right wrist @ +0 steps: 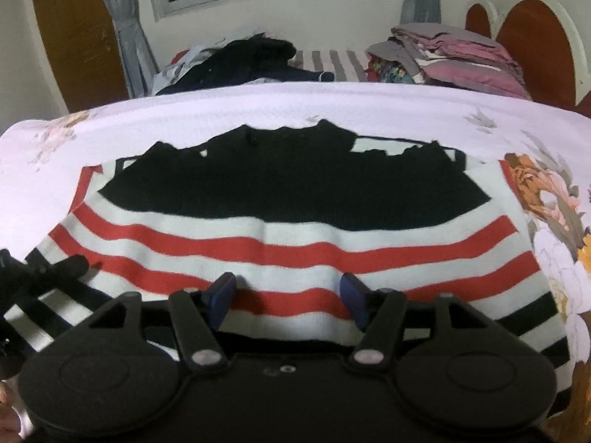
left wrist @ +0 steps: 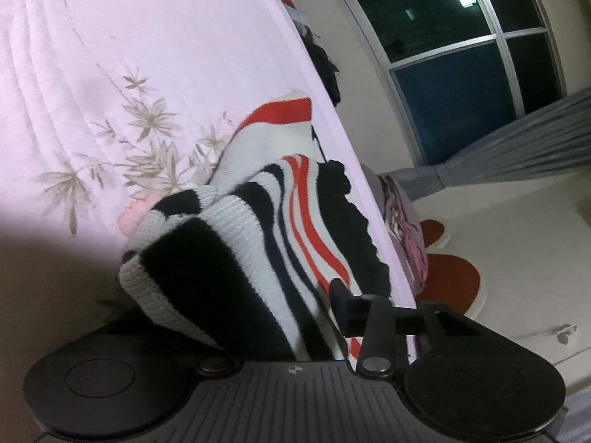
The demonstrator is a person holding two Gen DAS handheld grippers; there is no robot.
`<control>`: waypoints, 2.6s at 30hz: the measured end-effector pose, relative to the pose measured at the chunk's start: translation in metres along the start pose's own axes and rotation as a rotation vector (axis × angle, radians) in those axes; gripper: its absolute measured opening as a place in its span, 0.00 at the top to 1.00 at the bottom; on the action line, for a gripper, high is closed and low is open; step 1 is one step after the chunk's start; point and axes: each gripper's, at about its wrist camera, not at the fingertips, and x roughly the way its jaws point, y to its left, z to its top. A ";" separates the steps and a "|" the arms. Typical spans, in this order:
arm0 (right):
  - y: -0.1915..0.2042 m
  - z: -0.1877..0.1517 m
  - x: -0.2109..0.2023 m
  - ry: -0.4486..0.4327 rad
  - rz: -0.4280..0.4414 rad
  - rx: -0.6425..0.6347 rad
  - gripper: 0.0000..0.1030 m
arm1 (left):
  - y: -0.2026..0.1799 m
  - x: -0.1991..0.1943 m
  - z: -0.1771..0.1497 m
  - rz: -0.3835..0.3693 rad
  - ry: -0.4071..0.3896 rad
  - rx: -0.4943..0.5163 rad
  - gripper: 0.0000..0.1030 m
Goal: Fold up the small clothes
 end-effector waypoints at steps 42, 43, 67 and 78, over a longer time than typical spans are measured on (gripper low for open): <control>-0.220 0.012 -0.064 -0.056 0.237 0.309 0.33 | -0.214 -0.015 -0.186 -0.098 0.284 0.910 0.33; -0.214 0.013 -0.058 -0.033 0.270 0.305 0.33 | -0.211 -0.025 -0.180 -0.090 0.263 0.898 0.33; -0.196 0.005 -0.054 -0.100 0.254 0.317 0.79 | -0.181 0.041 -0.101 0.072 0.107 0.670 0.32; -0.215 -0.022 -0.065 -0.045 0.233 0.379 0.59 | -0.160 0.066 -0.116 0.130 0.208 0.652 0.32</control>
